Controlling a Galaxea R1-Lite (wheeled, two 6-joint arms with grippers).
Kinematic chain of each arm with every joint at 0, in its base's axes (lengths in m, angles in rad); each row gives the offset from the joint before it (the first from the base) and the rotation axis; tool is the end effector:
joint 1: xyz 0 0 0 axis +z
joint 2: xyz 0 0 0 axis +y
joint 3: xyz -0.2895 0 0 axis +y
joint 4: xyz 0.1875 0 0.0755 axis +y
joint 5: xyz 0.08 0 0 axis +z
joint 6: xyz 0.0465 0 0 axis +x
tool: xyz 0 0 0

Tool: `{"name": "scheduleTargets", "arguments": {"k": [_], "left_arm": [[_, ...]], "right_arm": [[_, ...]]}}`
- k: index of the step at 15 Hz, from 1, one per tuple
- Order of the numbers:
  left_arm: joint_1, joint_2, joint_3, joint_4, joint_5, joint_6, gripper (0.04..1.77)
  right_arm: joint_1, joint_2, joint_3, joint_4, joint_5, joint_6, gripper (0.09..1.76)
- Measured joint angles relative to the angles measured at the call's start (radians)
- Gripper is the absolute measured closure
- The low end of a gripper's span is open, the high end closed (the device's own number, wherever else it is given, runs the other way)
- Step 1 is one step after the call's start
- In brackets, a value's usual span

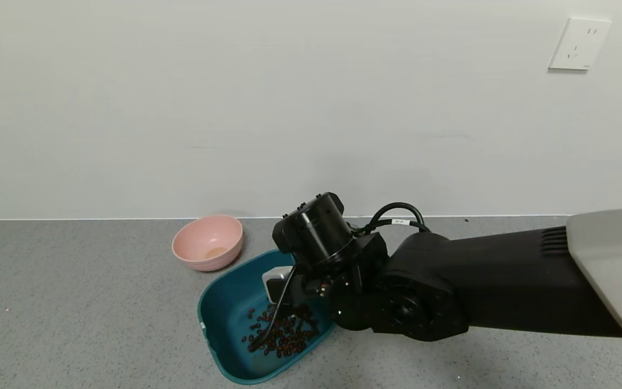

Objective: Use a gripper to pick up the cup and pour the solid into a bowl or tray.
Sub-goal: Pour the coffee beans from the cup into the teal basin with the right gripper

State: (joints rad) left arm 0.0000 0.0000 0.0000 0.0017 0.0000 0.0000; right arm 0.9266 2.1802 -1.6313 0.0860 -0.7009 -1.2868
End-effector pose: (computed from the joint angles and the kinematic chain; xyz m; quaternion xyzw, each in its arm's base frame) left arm 0.0245 0.0000 0.0753 0.0000 0.0008 0.0000 1.0000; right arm 0.2991 0.3483 0.1354 -0.7478 0.1073 0.2142 0.6191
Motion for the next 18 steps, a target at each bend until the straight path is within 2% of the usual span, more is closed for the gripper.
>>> {"name": "scheduleTargets", "arguments": {"k": [10, 15, 18], "left_arm": [[0.000, 0.000, 0.000, 0.000, 0.000, 0.000, 0.06], [0.000, 0.000, 0.000, 0.000, 0.000, 0.000, 0.06], [0.000, 0.000, 0.000, 0.000, 0.000, 0.000, 0.06]], "right_arm": [[-0.079, -0.054, 0.016, -0.006, 0.091, 0.259, 0.53], [-0.149, -0.096, 0.022, -0.004, 0.146, 0.470, 0.53], [-0.187, -0.115, 0.021, -0.003, 0.184, 0.666, 0.53]]}}
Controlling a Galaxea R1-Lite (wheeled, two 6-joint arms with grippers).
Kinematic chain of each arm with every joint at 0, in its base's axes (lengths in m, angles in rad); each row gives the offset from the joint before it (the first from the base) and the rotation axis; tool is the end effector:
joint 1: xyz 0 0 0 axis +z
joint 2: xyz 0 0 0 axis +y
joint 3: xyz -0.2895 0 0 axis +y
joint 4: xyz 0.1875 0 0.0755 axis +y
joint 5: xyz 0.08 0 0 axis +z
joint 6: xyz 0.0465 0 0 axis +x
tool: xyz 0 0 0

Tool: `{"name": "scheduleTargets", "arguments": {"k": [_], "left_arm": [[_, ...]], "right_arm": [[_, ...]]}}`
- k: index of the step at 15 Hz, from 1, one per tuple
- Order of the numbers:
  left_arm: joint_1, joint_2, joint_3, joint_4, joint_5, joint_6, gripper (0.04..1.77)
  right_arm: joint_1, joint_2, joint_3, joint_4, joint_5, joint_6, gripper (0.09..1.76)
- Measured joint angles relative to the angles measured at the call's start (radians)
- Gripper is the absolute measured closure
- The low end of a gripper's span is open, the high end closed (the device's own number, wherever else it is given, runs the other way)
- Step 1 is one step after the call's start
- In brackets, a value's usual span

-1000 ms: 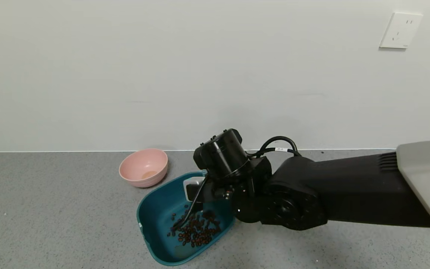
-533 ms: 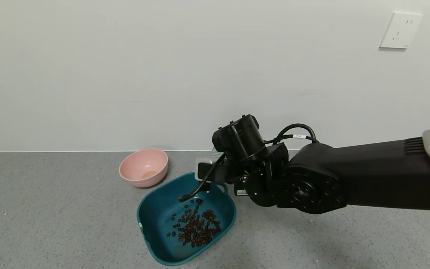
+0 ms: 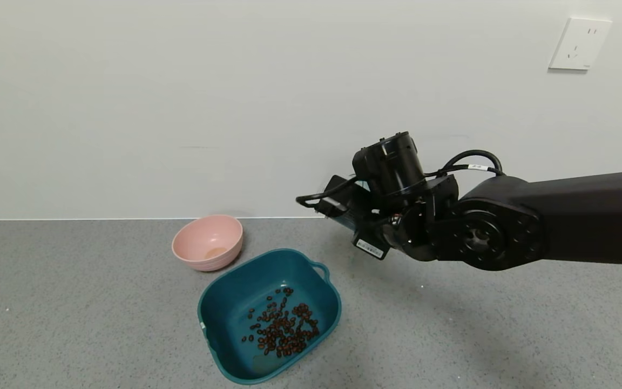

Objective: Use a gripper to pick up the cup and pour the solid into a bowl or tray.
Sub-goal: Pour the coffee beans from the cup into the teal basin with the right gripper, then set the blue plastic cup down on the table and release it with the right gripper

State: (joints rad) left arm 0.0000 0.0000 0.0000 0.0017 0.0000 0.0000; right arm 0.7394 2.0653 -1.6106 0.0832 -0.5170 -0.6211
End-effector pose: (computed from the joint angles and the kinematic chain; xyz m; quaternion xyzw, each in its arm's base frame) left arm 0.0245 0.0000 0.0753 0.0000 0.0008 0.0000 1.0000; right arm 0.3424 0.2811 0.1786 -0.4415 0.1720 0.1676 0.8645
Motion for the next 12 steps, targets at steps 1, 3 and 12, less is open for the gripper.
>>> {"name": "scheduleTargets", "arguments": {"k": [1, 3, 12], "left_arm": [[0.000, 0.000, 0.000, 0.000, 0.000, 0.000, 0.06], [0.000, 0.000, 0.000, 0.000, 0.000, 0.000, 0.06], [0.000, 0.000, 0.000, 0.000, 0.000, 0.000, 0.06]], "right_arm": [[-0.011, -0.006, -0.001, 0.001, 0.013, 0.068, 0.53], [-0.037, -0.014, 0.002, 0.000, 0.033, 0.169, 0.53], [-0.071, -0.023, 0.072, -0.016, 0.107, 0.614, 0.53]]}}
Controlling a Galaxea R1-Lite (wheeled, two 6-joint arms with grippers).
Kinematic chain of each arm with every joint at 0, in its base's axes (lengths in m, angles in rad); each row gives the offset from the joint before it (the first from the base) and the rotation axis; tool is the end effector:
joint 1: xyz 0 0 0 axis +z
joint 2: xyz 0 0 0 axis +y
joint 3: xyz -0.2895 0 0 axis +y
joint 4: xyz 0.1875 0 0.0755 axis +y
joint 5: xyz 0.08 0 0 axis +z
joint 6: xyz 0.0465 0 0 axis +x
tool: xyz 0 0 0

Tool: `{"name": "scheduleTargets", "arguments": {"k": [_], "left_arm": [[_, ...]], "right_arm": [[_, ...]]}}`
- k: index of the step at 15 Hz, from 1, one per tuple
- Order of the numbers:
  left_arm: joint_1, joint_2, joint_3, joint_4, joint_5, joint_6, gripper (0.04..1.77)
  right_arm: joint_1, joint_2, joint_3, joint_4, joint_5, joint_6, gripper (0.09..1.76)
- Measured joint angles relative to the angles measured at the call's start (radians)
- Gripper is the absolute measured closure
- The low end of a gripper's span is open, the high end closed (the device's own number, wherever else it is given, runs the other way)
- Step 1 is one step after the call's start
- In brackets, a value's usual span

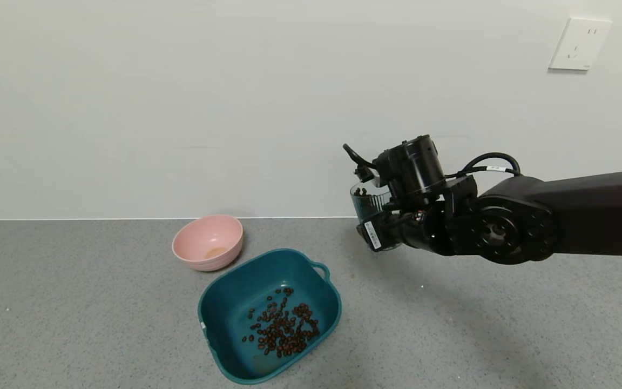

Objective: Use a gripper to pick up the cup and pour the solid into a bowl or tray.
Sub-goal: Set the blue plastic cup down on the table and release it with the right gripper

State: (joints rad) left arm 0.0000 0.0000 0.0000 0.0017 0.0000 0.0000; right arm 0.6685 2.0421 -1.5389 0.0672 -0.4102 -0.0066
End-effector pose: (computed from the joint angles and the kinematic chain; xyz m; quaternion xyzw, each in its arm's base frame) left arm 0.0245 0.0000 0.0753 0.0000 0.0008 0.0000 1.0000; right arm 0.3531 0.2553 0.1674 -0.1476 0.2410 0.1244 0.9511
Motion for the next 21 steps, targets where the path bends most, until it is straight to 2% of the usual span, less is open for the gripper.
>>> {"name": "scheduleTargets", "arguments": {"k": [2, 6, 8, 15, 21], "left_arm": [[0.000, 0.000, 0.000, 0.000, 0.000, 0.000, 0.06], [0.000, 0.000, 0.000, 0.000, 0.000, 0.000, 0.06], [0.000, 0.000, 0.000, 0.000, 0.000, 0.000, 0.06], [0.000, 0.000, 0.000, 0.000, 0.000, 0.000, 0.06], [0.000, 0.000, 0.000, 0.000, 0.000, 0.000, 0.06]], "right_arm": [[-0.001, -0.008, 0.072, -0.076, 0.002, 0.014, 0.53], [-0.004, -0.015, 0.254, -0.374, 0.009, 0.036, 0.53], [-0.016, -0.006, 0.306, -0.435, 0.010, 0.064, 0.53], [-0.059, 0.094, 0.384, -0.697, 0.007, 0.086, 0.53], [-0.083, 0.202, 0.380, -0.806, 0.008, 0.082, 0.53]]}}
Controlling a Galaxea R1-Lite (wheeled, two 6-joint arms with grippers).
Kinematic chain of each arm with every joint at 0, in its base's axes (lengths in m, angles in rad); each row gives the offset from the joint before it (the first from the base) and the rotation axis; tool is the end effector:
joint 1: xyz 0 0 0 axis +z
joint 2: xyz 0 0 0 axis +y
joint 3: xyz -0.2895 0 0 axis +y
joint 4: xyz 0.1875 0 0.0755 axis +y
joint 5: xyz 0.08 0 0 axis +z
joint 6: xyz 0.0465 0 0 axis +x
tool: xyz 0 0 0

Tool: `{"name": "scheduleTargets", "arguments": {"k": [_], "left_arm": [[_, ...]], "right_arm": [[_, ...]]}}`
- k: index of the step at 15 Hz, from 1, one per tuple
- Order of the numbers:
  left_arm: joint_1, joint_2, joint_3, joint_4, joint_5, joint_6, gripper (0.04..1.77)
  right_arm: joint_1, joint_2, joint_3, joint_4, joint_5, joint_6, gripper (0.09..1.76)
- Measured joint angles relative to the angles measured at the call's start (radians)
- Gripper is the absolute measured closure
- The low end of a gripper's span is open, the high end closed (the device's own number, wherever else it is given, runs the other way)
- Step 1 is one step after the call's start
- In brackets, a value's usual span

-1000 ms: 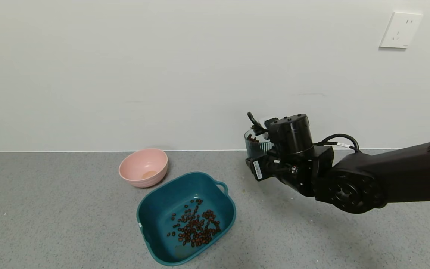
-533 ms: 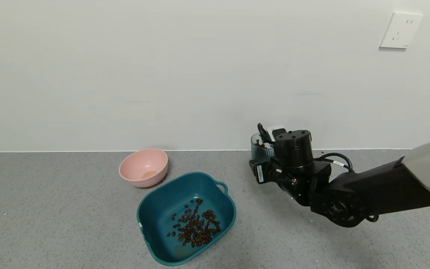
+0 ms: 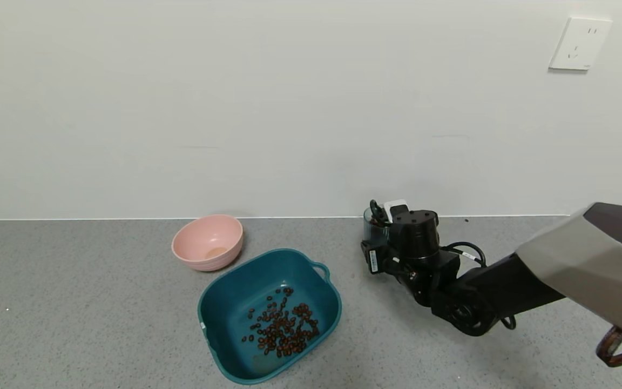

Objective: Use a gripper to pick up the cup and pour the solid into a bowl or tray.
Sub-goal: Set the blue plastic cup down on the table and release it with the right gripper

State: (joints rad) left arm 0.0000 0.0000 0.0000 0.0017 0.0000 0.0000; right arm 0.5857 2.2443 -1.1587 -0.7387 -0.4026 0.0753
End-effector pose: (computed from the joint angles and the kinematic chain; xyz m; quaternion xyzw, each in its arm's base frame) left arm 0.0245 0.0000 0.0753 0.0000 0.0008 0.0000 1.0000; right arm 0.3853 0.2337 0.0539 -0.0449 0.1552 0.0843 0.9833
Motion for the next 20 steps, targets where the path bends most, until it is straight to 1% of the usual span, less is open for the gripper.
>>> {"name": "scheduleTargets", "arguments": {"k": [5, 8, 13, 16, 20], "left_arm": [[0.000, 0.000, 0.000, 0.000, 0.000, 0.000, 0.06], [0.000, 0.000, 0.000, 0.000, 0.000, 0.000, 0.06], [0.000, 0.000, 0.000, 0.000, 0.000, 0.000, 0.06], [0.000, 0.000, 0.000, 0.000, 0.000, 0.000, 0.06], [0.000, 0.000, 0.000, 0.000, 0.000, 0.000, 0.06]], "right_arm": [[-0.010, 0.077, -0.018, -0.089, -0.001, -0.005, 0.53], [-0.013, 0.114, -0.021, -0.163, -0.001, -0.033, 0.53], [-0.015, 0.139, -0.021, -0.177, 0.000, -0.042, 0.53], [-0.016, 0.141, -0.021, -0.177, -0.001, -0.042, 0.39], [-0.014, 0.130, -0.012, -0.174, 0.001, -0.042, 0.29]]}}
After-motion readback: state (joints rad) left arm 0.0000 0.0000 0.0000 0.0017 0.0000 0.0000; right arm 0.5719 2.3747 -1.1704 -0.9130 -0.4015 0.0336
